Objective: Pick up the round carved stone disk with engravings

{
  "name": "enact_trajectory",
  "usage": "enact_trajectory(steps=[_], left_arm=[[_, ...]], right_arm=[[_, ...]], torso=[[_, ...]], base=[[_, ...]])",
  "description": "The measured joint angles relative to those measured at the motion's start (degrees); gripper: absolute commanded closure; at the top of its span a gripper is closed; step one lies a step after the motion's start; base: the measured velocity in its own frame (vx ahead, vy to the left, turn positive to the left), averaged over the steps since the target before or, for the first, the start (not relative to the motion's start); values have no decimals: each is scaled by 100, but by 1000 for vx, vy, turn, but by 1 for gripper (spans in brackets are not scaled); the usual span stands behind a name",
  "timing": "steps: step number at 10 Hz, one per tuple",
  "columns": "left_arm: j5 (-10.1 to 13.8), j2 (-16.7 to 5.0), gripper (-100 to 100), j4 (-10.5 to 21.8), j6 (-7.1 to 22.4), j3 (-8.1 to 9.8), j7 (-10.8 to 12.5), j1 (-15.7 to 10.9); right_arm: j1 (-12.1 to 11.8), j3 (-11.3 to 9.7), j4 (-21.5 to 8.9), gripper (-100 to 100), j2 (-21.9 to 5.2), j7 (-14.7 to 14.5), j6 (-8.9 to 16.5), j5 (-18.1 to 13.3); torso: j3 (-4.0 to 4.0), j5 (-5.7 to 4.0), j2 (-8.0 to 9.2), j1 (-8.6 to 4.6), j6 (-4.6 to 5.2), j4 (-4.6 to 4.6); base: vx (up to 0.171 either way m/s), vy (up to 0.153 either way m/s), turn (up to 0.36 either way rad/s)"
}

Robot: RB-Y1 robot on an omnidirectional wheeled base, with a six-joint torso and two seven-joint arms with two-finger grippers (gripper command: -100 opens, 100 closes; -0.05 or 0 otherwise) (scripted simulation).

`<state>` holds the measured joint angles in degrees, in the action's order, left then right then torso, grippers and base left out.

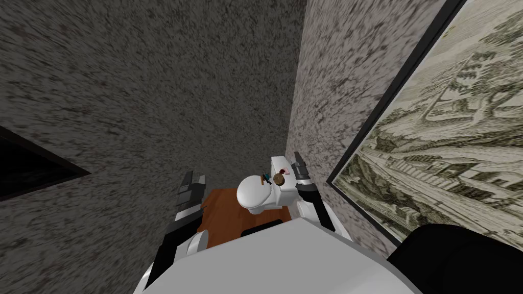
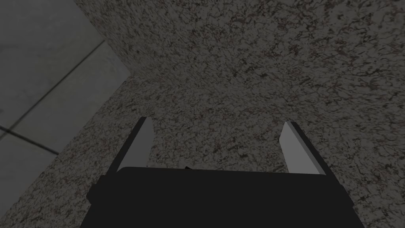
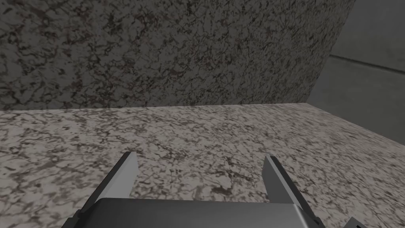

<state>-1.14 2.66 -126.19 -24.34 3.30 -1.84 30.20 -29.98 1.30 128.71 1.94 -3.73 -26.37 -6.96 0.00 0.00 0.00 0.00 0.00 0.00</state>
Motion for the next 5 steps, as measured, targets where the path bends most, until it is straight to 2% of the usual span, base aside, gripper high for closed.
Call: enact_trajectory(steps=[4,5], left_arm=[[0,1,0,0,0,0,0,-1],[0,0,0,0,0,0,0,-1]], right_arm=[[-56,-280,-133,-100,-436,432,442,555],[-21,-337,-278,-100,-521,568,533,728]], torso=[[19,3,33,15,1,8],[16,2,28,10,1,6]], base=[[-87,43,-115],[-73,26,-148]])
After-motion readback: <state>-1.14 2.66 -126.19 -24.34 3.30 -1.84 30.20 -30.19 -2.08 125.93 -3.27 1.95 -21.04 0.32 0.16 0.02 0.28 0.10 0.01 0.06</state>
